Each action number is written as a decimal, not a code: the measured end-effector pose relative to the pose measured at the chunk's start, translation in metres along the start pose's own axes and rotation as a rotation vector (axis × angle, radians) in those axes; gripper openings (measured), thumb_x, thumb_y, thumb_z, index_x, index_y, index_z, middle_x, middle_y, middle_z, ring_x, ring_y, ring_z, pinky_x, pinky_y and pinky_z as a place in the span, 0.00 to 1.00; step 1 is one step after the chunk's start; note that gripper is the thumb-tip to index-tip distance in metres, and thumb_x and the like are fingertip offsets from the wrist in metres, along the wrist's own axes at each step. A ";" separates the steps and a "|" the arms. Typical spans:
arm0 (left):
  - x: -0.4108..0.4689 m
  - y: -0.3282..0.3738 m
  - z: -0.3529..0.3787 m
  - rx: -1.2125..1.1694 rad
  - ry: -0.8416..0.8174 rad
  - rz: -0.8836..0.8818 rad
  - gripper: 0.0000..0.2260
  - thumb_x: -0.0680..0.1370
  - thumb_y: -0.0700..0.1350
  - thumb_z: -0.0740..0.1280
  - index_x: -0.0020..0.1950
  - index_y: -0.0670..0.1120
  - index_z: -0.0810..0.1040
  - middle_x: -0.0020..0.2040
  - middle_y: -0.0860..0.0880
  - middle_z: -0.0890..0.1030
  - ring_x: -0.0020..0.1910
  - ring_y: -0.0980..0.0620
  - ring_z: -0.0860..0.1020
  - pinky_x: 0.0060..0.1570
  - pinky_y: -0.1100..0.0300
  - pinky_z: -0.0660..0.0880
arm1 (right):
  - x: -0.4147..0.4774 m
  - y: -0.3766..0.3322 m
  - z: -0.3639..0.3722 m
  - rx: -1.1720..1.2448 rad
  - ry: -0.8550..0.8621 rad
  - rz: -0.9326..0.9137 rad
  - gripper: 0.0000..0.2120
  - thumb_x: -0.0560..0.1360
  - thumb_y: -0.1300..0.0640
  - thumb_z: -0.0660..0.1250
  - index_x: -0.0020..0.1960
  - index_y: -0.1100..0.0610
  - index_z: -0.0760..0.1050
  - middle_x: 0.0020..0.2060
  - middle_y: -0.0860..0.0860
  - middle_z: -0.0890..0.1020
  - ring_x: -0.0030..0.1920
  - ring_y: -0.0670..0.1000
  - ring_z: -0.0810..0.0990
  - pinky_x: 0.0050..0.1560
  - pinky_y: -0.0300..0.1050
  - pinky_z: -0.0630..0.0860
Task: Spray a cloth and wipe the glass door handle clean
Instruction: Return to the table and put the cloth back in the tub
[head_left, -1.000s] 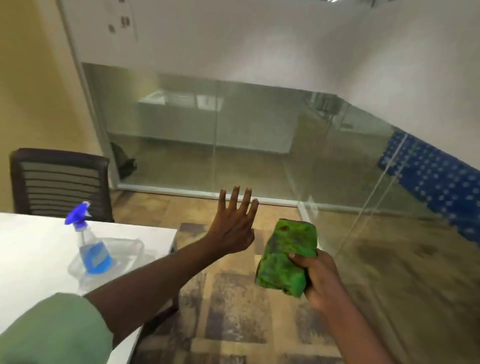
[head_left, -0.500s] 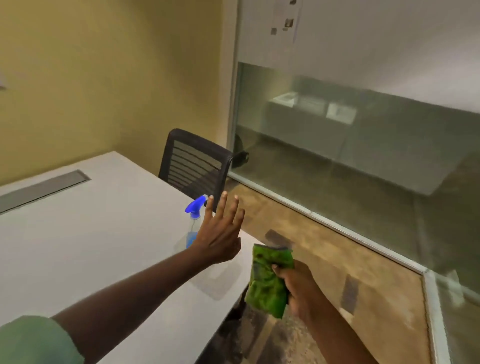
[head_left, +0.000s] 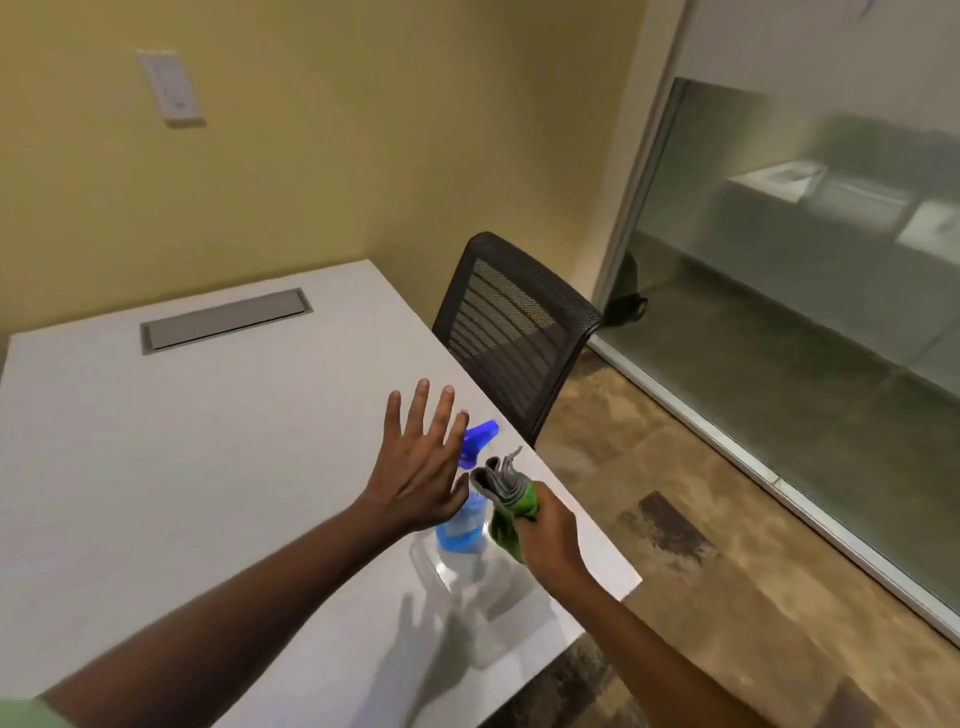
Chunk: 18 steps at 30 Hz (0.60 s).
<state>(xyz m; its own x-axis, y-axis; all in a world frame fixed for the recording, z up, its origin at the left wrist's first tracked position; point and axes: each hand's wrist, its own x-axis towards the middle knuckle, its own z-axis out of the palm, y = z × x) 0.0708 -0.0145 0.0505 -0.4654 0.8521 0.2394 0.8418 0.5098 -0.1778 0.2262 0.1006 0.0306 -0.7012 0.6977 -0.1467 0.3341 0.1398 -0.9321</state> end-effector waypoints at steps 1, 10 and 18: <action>0.001 -0.002 0.004 -0.006 0.004 -0.014 0.34 0.72 0.62 0.57 0.71 0.42 0.70 0.75 0.35 0.64 0.75 0.29 0.57 0.70 0.29 0.53 | 0.006 0.010 0.006 -0.036 -0.031 -0.024 0.15 0.75 0.72 0.61 0.57 0.59 0.76 0.42 0.50 0.81 0.43 0.48 0.79 0.39 0.23 0.72; -0.003 -0.004 0.034 -0.017 0.052 -0.077 0.32 0.72 0.60 0.61 0.70 0.42 0.71 0.75 0.35 0.64 0.75 0.29 0.56 0.70 0.29 0.56 | 0.055 0.126 0.044 -0.521 -0.059 -0.420 0.15 0.79 0.59 0.62 0.65 0.62 0.71 0.60 0.60 0.79 0.61 0.56 0.77 0.63 0.54 0.74; -0.003 0.003 0.039 -0.047 0.066 -0.125 0.31 0.72 0.59 0.59 0.69 0.42 0.71 0.76 0.36 0.64 0.76 0.30 0.56 0.70 0.30 0.55 | 0.046 0.120 0.068 -1.205 -0.578 -0.284 0.17 0.70 0.61 0.74 0.57 0.63 0.77 0.54 0.62 0.80 0.55 0.61 0.78 0.58 0.53 0.75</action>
<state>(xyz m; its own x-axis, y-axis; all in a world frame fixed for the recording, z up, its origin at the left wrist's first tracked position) 0.0639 -0.0111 0.0119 -0.5500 0.7718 0.3190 0.7908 0.6041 -0.0981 0.1906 0.1017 -0.1108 -0.8987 0.1934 -0.3936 0.2638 0.9554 -0.1330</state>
